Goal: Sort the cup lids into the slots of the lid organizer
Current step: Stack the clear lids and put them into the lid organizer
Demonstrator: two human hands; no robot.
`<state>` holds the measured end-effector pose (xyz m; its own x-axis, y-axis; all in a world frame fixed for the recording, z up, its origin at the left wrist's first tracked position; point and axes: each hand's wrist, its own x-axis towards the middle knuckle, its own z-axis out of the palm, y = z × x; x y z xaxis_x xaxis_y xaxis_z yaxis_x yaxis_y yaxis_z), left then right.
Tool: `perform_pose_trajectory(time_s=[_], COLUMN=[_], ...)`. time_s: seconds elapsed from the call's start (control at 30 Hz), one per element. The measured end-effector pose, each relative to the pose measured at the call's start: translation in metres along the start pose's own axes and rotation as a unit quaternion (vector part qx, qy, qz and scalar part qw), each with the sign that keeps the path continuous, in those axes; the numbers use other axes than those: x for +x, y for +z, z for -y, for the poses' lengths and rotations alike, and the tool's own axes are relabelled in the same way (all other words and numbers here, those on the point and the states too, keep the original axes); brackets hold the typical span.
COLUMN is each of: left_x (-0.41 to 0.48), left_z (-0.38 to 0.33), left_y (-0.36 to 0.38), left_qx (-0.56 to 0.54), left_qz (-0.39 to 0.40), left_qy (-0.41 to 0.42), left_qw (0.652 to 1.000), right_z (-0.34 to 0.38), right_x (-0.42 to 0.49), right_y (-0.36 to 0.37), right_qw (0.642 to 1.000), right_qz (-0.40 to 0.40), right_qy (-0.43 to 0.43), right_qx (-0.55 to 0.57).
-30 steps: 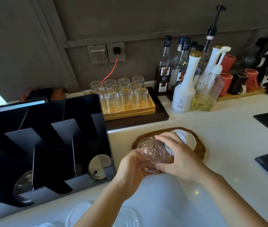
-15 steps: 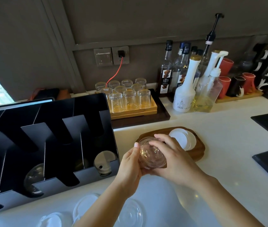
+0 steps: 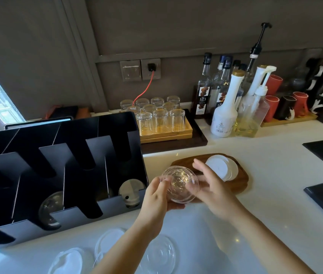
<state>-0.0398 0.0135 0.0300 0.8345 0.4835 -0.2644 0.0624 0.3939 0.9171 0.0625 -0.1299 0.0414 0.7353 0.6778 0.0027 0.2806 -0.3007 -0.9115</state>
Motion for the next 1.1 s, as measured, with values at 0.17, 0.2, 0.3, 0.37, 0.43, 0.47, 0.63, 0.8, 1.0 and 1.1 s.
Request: perform_pose_trajectory(time_s=[0.17,0.2,0.3,0.37,0.43,0.47,0.63,0.8,1.0,1.1], left_x=[-0.006,-0.008,-0.019,-0.028,-0.038,-0.043,-0.055,-0.066,-0.088,-0.098], left_z=[-0.001,-0.001,-0.004,-0.007,-0.011,-0.014,-0.022,-0.034,-0.039,-0.038], left_y=[-0.004,-0.006,-0.016,-0.026,-0.036,-0.040,-0.064,-0.099,-0.142,-0.157], left_qx=[0.017,0.025,0.059,0.076,0.081,0.079,0.046,0.037,0.015,0.018], left_qz=[-0.011,-0.006,0.007,0.001,-0.012,-0.017,-0.073,-0.092,-0.113,-0.115], left_qy=[0.006,0.008,0.022,0.043,0.063,0.068,0.075,0.086,0.081,0.070], left_qw=[1.000,1.000,0.998,0.996,0.995,0.994,0.993,0.991,0.990,0.991], right_z=[0.008,0.011,0.018,0.022,0.026,0.029,0.031,0.004,-0.007,-0.008], right_x=[-0.002,-0.004,-0.008,-0.010,-0.012,-0.013,-0.022,-0.049,-0.080,-0.081], right_y=[0.022,0.028,0.040,0.043,0.047,0.049,0.067,0.087,0.119,0.126], right_qw=[0.996,0.995,0.990,0.988,0.985,0.983,0.984,0.989,0.886,0.877], right_qz=[-0.052,-0.058,-0.063,-0.045,-0.023,-0.014,0.008,0.012,0.198,0.171], right_qy=[0.034,0.036,0.046,0.055,0.060,0.060,0.037,-0.030,0.012,-0.013], right_qx=[0.057,0.072,0.117,0.135,0.160,0.175,0.172,-0.147,-0.420,-0.448])
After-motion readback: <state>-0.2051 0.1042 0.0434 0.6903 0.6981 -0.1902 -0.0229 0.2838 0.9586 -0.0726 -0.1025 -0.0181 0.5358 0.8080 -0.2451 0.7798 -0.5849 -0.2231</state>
